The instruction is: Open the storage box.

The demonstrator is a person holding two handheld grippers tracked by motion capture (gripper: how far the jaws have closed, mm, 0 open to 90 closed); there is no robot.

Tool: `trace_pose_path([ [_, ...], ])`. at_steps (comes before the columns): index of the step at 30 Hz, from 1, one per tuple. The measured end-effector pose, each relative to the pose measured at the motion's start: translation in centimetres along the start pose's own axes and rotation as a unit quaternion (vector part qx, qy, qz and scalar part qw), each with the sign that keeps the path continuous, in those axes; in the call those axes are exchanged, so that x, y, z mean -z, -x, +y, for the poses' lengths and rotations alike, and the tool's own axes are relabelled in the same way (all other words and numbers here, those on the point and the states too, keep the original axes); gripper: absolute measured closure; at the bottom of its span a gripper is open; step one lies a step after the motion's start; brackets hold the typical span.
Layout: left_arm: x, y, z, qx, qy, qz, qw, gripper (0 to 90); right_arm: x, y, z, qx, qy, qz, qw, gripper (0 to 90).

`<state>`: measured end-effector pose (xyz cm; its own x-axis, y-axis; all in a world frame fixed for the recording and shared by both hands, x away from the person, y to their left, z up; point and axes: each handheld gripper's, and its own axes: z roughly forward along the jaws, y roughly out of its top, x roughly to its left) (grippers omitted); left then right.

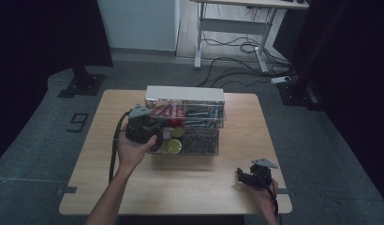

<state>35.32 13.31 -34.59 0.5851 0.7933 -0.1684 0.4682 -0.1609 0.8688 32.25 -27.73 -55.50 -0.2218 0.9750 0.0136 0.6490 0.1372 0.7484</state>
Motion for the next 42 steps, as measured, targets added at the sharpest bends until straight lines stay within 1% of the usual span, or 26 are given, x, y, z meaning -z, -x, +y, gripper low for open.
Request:
trace_pose_path([
  [4,0.1,-0.1,0.2,0.003,0.003,0.002,1.0000,90.0,0.0,0.0,0.0,0.001,0.000,0.000,1.0000,19.7],
  [6,0.1,-0.2,0.7,0.000,0.005,0.008,1.0000,90.0,0.0,0.0,0.0,0.001,0.000,0.000,1.0000,19.7],
  [9,0.2,-0.3,1.1,0.002,0.009,0.006,0.9999,90.0,0.0,0.0,0.0,0.001,0.000,0.000,1.0000,19.8],
  [10,0.3,-0.2,1.4,-0.001,0.011,0.007,0.9999,90.0,0.0,0.0,0.0,0.002,0.000,0.000,1.0000,19.8],
  [13,0.3,-0.2,1.6,-0.001,0.012,0.006,0.9999,90.0,0.0,0.0,0.0,0.001,0.000,0.000,1.0000,19.7],
  [16,0.4,-0.3,1.9,0.004,0.016,0.001,0.9999,90.0,0.0,0.0,0.0,0.001,0.000,0.001,1.0000,19.8],
  [19,0.3,-0.4,2.2,0.002,0.014,0.004,0.9999,90.0,0.0,0.0,0.0,0.001,0.000,0.000,1.0000,19.8],
  [23,0.3,-0.5,2.6,0.006,0.018,0.001,0.9998,90.0,0.0,0.0,0.0,0.000,-0.001,0.000,1.0000,19.8],
  [26,0.3,-0.6,3.0,0.008,0.021,0.002,0.9997,90.0,0.0,0.0,0.0,-0.001,0.000,0.000,1.0000,19.8],
  [31,0.1,-0.8,3.2,0.012,0.022,0.001,0.9997,90.0,0.0,0.0,0.0,-0.002,-0.001,0.000,1.0000,19.8],
  [42,-0.1,-1.0,3.3,0.015,0.020,0.001,0.9997,90.0,0.0,0.0,0.0,-0.002,0.000,-0.002,1.0000,20.0],
])
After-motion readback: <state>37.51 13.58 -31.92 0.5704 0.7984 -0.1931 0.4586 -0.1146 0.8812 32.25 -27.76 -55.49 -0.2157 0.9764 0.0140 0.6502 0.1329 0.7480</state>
